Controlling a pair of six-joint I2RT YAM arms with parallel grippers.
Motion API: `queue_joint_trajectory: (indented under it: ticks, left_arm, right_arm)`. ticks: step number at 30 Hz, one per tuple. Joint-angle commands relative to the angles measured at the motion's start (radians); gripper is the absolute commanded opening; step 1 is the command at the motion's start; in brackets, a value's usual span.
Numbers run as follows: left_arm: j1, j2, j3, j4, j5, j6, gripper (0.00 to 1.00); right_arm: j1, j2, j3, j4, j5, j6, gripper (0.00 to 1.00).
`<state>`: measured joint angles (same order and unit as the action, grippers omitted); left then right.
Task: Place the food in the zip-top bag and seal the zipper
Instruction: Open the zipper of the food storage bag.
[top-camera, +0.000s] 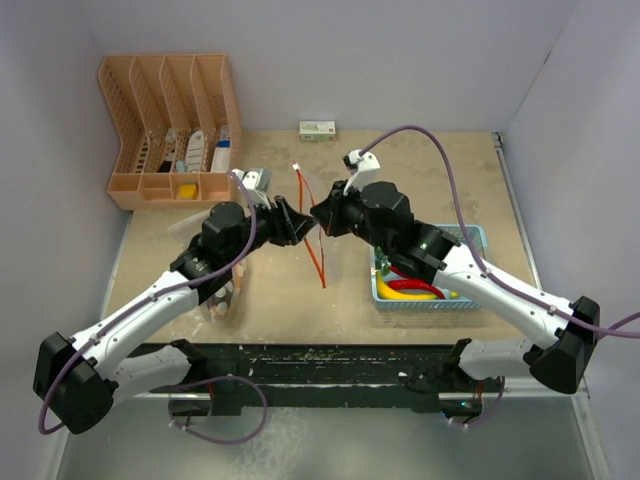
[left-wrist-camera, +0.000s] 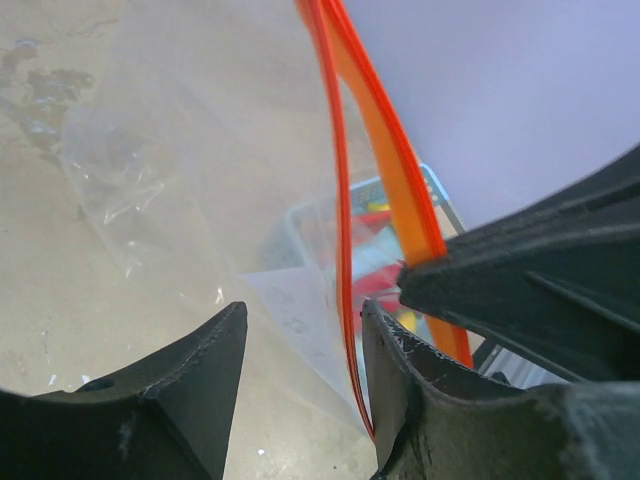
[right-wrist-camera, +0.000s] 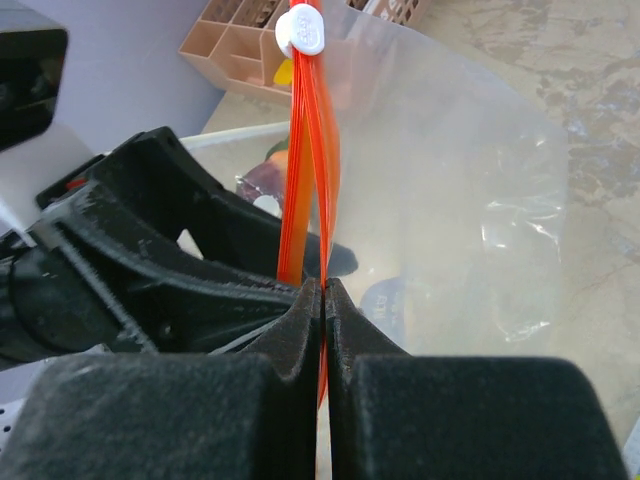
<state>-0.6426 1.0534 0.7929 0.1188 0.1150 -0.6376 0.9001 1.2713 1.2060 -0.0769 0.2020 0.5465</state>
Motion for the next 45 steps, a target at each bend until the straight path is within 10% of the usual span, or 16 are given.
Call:
queue_joint_trajectory:
  ticks: [1,8,24,45]
  left_arm:
    - [0.000,0.032,0.051,-0.003,-0.067,0.019,0.53]
    - [0.001,0.093,0.075,-0.007,0.041,0.049,0.00]
    - [0.000,0.025,0.533,-0.843,-0.266,0.389,0.00]
    - [0.000,0.047,0.482,-1.001,-0.427,0.394,0.00]
  right_arm:
    - [0.011,-0.022,0.030,0.028,-0.017,0.019,0.00]
    - [0.012,-0.039,0.031,-0.007,0.056,0.017,0.00]
    - [0.011,-0.038,0.053,-0.388,0.421,0.075,0.00]
    - [0.011,0.094,0.093,-0.230,0.274,-0.062,0.14]
